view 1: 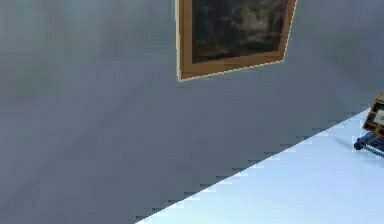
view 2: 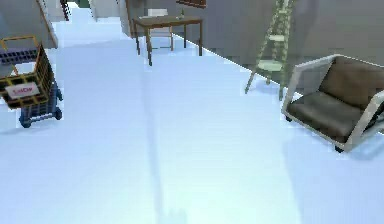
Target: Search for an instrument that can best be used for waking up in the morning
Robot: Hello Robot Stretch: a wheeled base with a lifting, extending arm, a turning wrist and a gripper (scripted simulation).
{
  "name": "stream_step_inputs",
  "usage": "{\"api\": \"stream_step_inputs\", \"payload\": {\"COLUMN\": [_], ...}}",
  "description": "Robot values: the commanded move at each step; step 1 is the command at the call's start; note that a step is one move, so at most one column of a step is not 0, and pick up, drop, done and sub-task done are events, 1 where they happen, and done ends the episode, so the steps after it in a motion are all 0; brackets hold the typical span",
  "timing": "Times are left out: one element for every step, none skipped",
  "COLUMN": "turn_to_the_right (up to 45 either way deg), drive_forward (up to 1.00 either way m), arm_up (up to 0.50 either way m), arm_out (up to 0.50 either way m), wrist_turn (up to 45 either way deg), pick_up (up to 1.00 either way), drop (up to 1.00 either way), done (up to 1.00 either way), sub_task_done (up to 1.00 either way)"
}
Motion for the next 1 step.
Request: {"api": "stream_step_inputs", "payload": {"turn_to_the_right": [45.0], "drive_forward": [0.00], "arm_up": [0.00], "arm_out": [0.00], "wrist_turn": [0.0], "pick_up": [0.00], "drop": [0.00], "done": [0.00], "sub_task_done": [0.00]}}
